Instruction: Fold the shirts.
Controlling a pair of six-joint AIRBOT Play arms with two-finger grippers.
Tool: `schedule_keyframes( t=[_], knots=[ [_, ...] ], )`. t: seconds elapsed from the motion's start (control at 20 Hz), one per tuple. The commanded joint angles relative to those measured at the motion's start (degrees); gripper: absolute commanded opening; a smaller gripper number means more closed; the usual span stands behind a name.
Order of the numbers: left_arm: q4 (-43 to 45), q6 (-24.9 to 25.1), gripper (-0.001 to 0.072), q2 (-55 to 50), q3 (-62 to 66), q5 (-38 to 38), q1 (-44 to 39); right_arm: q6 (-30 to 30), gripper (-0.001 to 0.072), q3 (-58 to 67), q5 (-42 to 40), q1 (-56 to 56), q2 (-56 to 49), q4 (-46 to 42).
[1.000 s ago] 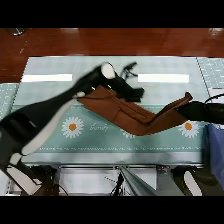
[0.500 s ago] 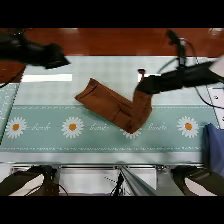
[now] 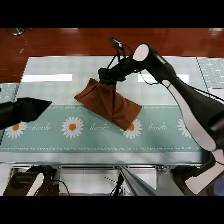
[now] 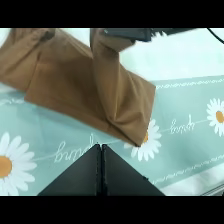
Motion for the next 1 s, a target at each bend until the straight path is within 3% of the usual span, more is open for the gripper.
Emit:
schedule_keyframes(
  t=[0.0,0.25,0.3,0.35,0.4,0.45,0.55,0.75,0.95],
  knots=[
    [-0.8,-0.9,0.0025,2.8,-5.4,1.2,0.2,2.1,0.0027,4.7,-2.0,0.8,-6.7,6.0],
    [-0.8,-0.8,0.0024,1.0,-8.0,5.0,0.2,2.2,0.0028,4.6,-6.4,4.4,-7.1,8.0],
    [-0.8,-0.7,0.0025,0.5,-8.1,5.2,0.2,2.3,0.0056,4.6,-7.3,5.2,-7.3,8.1],
    [-0.8,-0.6,0.0024,0.0,-8.1,5.4,0.2,2.3,0.0132,4.6,-7.8,5.9,-7.3,9.2],
    [-0.8,-0.6,0.0025,-0.6,-8.1,5.6,0.2,2.1,0.0358,4.6,-7.9,6.7,-7.3,9.7],
    [-0.8,-0.4,0.0025,-1.1,-8.1,5.9,0.2,0.0,0.0647,4.6,-7.5,7.3,-7.3,10.3],
    [-0.8,-0.1,0.0025,-2.2,-8.1,5.9,0.2,-4.2,0.0628,4.6,-2.6,7.1,-7.1,11.7],
    [-0.5,1.6,0.0025,-4.3,-8.1,7.9,0.2,-3.3,0.0627,4.6,13.9,-0.7,-1.9,8.0],
    [-0.5,1.6,0.0025,-6.5,-8.1,9.0,0.2,-1.2,0.0627,4.6,27.5,-10.1,12.0,-9.4]
  ],
)
